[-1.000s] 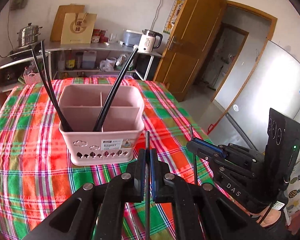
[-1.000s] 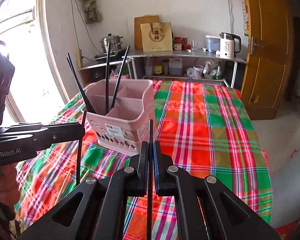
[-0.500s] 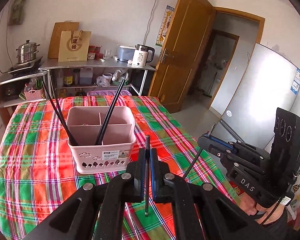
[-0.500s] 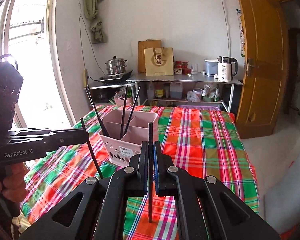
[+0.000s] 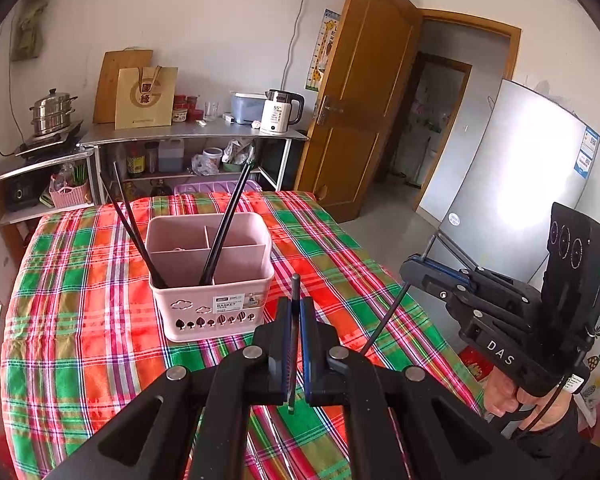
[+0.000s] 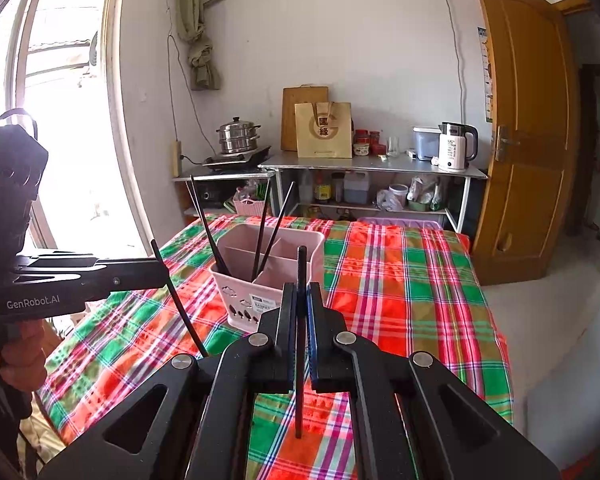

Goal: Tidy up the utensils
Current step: 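Lift the black chopsticks with both grippers and carry them over the pink basket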

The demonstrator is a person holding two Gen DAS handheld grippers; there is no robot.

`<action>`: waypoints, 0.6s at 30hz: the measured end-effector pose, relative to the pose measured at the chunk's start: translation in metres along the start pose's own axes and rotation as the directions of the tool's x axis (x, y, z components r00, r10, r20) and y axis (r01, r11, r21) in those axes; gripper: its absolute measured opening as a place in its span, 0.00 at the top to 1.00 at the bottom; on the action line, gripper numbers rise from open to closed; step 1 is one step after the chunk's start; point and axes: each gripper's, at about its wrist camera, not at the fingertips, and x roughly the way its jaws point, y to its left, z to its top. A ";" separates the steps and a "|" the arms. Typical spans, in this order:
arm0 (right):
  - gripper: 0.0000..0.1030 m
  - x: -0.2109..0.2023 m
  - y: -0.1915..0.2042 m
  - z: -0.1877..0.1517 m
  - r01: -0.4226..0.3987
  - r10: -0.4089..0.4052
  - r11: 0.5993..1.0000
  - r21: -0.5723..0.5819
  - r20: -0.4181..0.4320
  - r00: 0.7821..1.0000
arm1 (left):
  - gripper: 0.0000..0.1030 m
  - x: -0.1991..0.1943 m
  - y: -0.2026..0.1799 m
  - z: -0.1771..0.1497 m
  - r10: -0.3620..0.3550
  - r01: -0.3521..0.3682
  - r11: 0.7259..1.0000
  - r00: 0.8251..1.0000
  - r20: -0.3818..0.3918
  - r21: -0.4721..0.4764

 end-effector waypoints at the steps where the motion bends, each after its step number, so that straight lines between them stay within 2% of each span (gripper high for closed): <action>1: 0.96 -0.001 0.001 0.003 -0.003 0.003 1.000 -0.001 0.008 1.000 | 0.96 -0.003 0.001 0.002 0.002 -0.002 1.000 1.000 0.005 0.000; 8: 0.96 -0.002 0.010 0.024 -0.047 0.046 0.999 0.008 0.071 0.996 | 0.96 -0.031 0.016 0.024 0.035 -0.035 0.999 0.997 0.063 -0.006; 18: 0.96 0.018 0.027 0.064 -0.105 0.100 0.994 0.028 0.149 0.984 | 0.96 -0.062 0.042 0.078 0.097 -0.095 0.995 0.983 0.155 -0.020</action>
